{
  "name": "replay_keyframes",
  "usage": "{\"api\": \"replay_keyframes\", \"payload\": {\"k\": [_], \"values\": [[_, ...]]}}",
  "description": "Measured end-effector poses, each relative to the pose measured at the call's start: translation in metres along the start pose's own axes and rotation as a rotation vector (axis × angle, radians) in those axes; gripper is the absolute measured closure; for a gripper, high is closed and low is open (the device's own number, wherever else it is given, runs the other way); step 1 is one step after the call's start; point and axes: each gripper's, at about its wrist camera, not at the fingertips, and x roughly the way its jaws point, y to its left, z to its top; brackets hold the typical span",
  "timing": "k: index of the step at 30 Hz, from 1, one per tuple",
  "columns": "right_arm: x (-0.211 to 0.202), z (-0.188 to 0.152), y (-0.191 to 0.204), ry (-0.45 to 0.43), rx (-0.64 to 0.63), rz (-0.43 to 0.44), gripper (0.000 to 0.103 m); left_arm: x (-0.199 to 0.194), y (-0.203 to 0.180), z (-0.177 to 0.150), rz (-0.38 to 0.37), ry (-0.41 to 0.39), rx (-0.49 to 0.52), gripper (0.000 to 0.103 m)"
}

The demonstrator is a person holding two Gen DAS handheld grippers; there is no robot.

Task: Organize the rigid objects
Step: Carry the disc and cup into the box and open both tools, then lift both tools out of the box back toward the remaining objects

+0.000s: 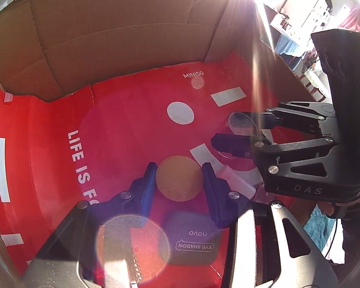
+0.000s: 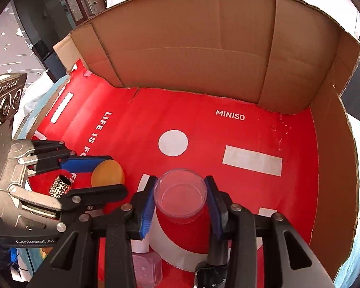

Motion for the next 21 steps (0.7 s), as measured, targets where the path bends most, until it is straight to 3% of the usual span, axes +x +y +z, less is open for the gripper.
{"api": "replay_keyframes", "payload": {"k": [21], "values": [[0.0082,0.0017,0.0021,0.011,0.015,0.019,0.058,-0.0019,-0.0056,-0.0010,0.014,-0.001,0.020,0.066]]}}
